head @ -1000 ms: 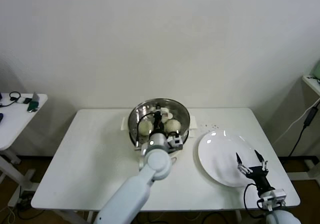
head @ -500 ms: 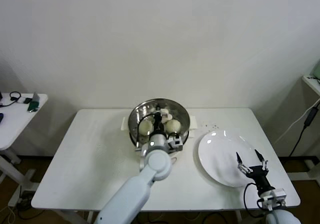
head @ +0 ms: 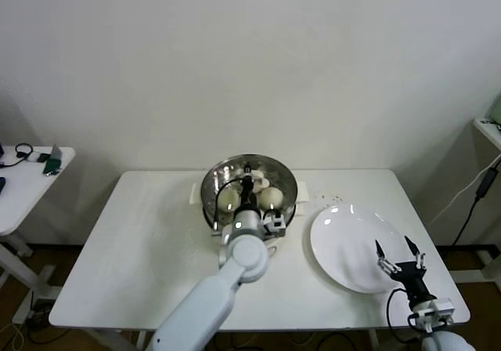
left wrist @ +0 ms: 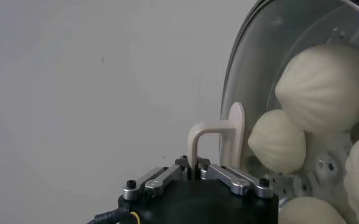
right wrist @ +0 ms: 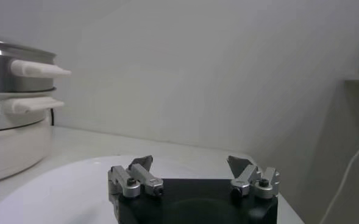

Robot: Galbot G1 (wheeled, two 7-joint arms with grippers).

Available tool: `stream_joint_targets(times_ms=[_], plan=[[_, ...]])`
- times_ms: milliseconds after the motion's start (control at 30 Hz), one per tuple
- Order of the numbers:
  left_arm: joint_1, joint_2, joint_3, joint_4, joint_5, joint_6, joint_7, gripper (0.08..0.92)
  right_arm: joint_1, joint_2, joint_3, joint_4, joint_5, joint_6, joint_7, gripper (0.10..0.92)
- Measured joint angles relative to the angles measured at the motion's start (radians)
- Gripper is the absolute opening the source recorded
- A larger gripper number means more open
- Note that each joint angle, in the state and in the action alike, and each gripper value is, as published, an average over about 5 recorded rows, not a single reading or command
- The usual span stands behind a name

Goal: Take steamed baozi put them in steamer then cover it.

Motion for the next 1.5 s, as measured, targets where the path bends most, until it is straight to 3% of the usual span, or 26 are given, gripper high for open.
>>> stream_joint_targets(times_ms=[267, 933, 1033, 1500], plan=[[-0.001, 0.01, -0.006, -0.006, 0.005, -0.001, 0.01, 0.186, -0.001, 0.002, 0.007, 0.001, 0.001, 0.0, -0.003, 0.823], [0.051, 0.09, -0.01, -0.147, -0.072, 0.0, -0.002, 0.757, 0.008, 0.001, 0.012, 0.006, 0.003, -0.023, -0.001, 0.823], [0.068, 0.109, -0.014, -0.19, -0.098, 0.0, -0.013, 0.809, 0.012, 0.0, 0.012, 0.012, 0.004, -0.039, 0.006, 0.823], [0.21, 0.252, -0.079, -0.436, -0.348, 0.0, -0.113, 0.823, 0.019, -0.011, 0.021, 0.035, 0.002, -0.109, 0.03, 0.823]])
